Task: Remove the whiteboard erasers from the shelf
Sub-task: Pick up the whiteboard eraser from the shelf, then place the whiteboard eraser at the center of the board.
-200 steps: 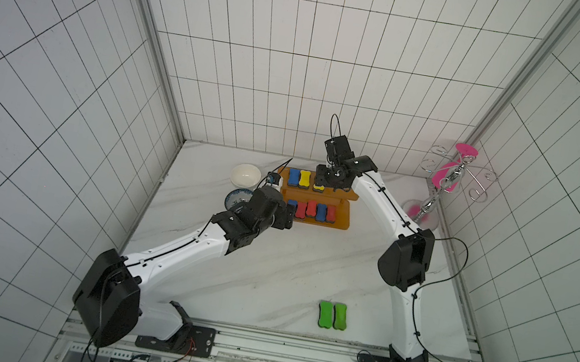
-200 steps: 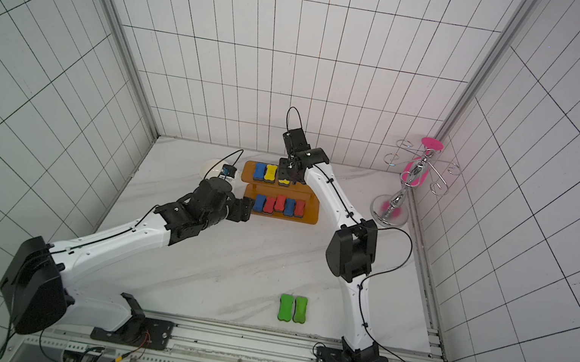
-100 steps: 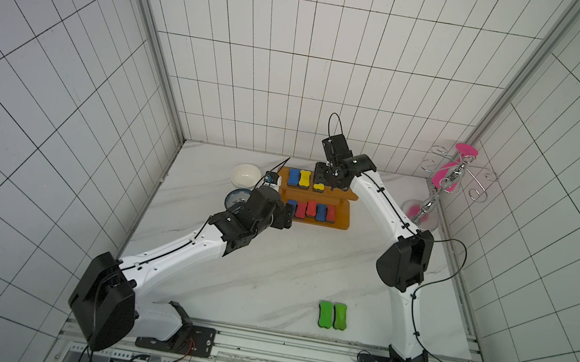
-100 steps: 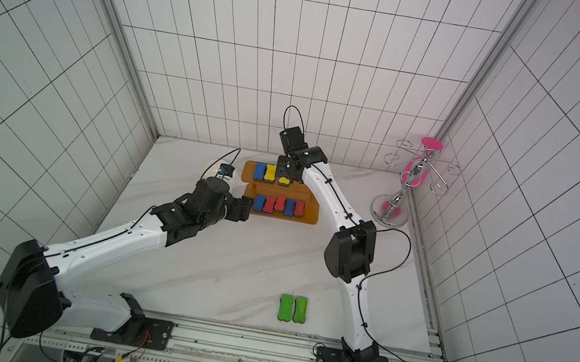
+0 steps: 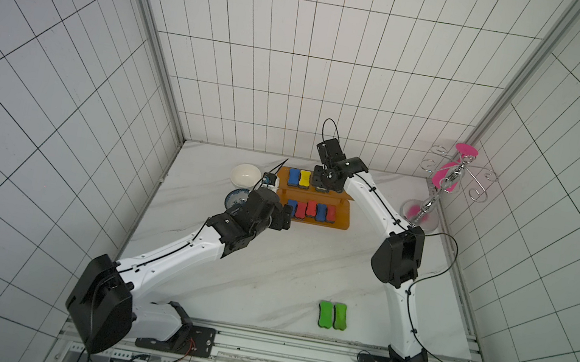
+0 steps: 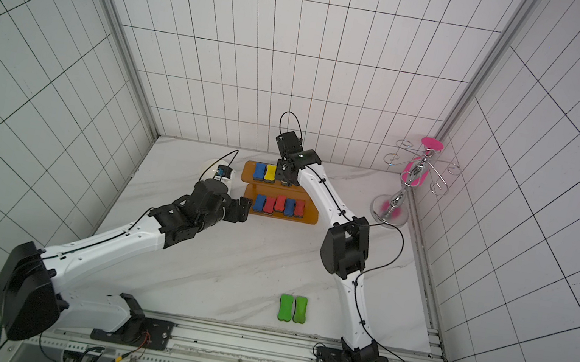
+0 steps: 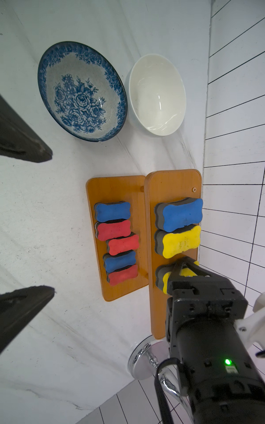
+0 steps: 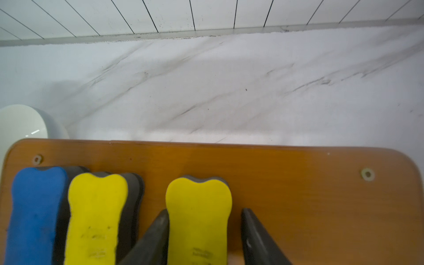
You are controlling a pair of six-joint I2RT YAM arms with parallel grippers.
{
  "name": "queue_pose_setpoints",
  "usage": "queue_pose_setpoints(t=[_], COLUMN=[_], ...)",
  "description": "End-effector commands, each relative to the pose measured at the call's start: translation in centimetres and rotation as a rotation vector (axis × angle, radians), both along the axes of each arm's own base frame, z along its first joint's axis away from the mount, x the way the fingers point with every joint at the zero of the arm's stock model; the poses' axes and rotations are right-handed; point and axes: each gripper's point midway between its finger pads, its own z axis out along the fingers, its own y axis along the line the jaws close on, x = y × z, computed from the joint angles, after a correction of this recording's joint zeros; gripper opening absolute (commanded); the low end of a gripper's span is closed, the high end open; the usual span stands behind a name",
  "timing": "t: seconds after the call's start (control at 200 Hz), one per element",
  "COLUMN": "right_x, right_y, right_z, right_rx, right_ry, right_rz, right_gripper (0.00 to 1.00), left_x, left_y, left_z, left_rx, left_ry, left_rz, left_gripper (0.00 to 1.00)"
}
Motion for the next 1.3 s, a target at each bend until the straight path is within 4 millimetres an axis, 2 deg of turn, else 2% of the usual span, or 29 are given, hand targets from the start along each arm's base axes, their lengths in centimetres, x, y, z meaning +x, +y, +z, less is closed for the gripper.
queue_pose_setpoints(t=[0.0, 0.035, 0.135, 0.2, 0.27, 0.33, 0.46, 0.54, 0.68, 0.755, 0.854, 0.974, 1.194, 1.299], right_x=[-0.7, -0.9, -2.0, -3.4, -5.8, -8.7, -16.0, -20.8, -28.3, -31.3, -34.5, -36.3, -38.2, -38.6], right_y=[0.1, 0.1, -0.2, -0.2, -0.6, -0.8, -1.4, -2.1, -2.0, -2.1, -2.6, -3.2, -4.2, -4.5], right_z=[-0.5, -0.1, 1.5, 2.8, 4.1, 4.4, 2.0, -0.7, -5.7, -7.2, -11.1, -12.7, -15.2, -15.6], right_rx=[0.005, 0.016, 0.049, 0.067, 0.089, 0.104, 0.126, 0.103, 0.093, 0.059, 0.04, 0.024, -0.004, -0.02], right_ry=[0.031, 0.03, 0.021, 0.005, -0.012, -0.02, 0.008, 0.048, 0.17, 0.186, 0.303, 0.328, 0.391, 0.405], right_rz=[-0.006, -0.005, -0.013, -0.012, -0.013, -0.013, -0.008, -0.003, 0.021, 0.043, 0.042, 0.026, 0.005, 0.005], right_gripper=[0.38, 0.33, 0.28, 0.26, 0.25, 0.25, 0.25, 0.25, 0.26, 0.26, 0.26, 0.27, 0.29, 0.32], left_x=[-0.1, -0.2, -0.4, -0.8, -1.3, -1.7, -2.5, -2.9, -3.6, -3.8, -4.0, -4.1, -4.4, -4.6], left_y=[0.6, 0.6, 0.8, 1.1, 1.5, 2.1, 2.8, 3.2, 3.2, 3.1, 3.1, 3.3, 3.6, 3.7], left_z=[0.5, 0.5, 0.6, 0.7, 0.9, 1.0, 1.7, 2.0, 2.0, 1.8, 1.3, 1.1, 1.4, 1.4], left_rx=[-0.005, -0.004, -0.004, -0.004, -0.001, 0.006, 0.006, 0.005, -0.004, -0.003, -0.002, 0.0, -0.004, -0.006], left_ry=[-0.017, -0.016, -0.009, -0.002, 0.003, -0.002, -0.023, -0.03, -0.029, -0.024, -0.013, -0.004, -0.012, -0.014], left_rz=[0.022, 0.021, 0.022, 0.021, 0.025, 0.034, 0.034, 0.031, 0.009, 0.003, 0.001, 0.009, 0.008, 0.01], left_gripper=[0.88, 0.88, 0.88, 0.87, 0.87, 0.88, 0.88, 0.88, 0.88, 0.88, 0.88, 0.87, 0.87, 0.87])
